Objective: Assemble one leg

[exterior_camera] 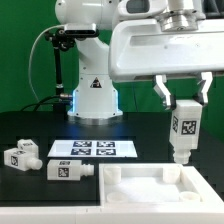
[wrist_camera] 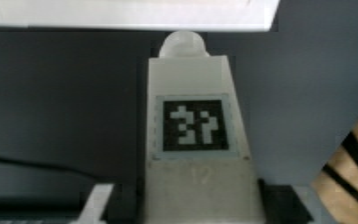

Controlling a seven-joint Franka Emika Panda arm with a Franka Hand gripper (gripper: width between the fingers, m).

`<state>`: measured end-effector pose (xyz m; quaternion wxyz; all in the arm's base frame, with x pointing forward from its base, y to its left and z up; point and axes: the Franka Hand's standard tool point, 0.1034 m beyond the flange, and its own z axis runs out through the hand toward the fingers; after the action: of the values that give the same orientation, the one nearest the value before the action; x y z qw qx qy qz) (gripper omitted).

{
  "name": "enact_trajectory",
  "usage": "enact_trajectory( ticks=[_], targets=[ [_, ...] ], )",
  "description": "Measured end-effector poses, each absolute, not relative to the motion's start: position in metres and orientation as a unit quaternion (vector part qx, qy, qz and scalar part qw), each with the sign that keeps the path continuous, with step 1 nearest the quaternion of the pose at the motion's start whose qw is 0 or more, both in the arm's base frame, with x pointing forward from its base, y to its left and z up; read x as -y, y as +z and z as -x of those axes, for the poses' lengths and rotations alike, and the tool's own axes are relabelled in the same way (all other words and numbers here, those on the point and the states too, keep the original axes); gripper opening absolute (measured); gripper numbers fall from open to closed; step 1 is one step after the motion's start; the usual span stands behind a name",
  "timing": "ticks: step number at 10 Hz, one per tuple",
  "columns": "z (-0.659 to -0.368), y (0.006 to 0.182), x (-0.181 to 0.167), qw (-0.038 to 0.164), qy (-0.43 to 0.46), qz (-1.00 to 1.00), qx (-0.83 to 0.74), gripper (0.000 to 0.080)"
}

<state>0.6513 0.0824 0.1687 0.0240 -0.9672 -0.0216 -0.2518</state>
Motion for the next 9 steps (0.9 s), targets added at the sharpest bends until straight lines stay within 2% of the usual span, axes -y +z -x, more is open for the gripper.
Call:
enact_trajectory(
  ticks=[2,4,9],
  targets=[
    [-0.651,0.166,-0.083,0.024,-0.25,0.968,0.022,0.0284],
    [-0.649,0.146,-0.093,0.023,-0.24,0.97,0.026,0.0284],
    [-0.644,0.119,-0.105,0.018,-0.237,0.971,0.034,0.0285]
  ],
)
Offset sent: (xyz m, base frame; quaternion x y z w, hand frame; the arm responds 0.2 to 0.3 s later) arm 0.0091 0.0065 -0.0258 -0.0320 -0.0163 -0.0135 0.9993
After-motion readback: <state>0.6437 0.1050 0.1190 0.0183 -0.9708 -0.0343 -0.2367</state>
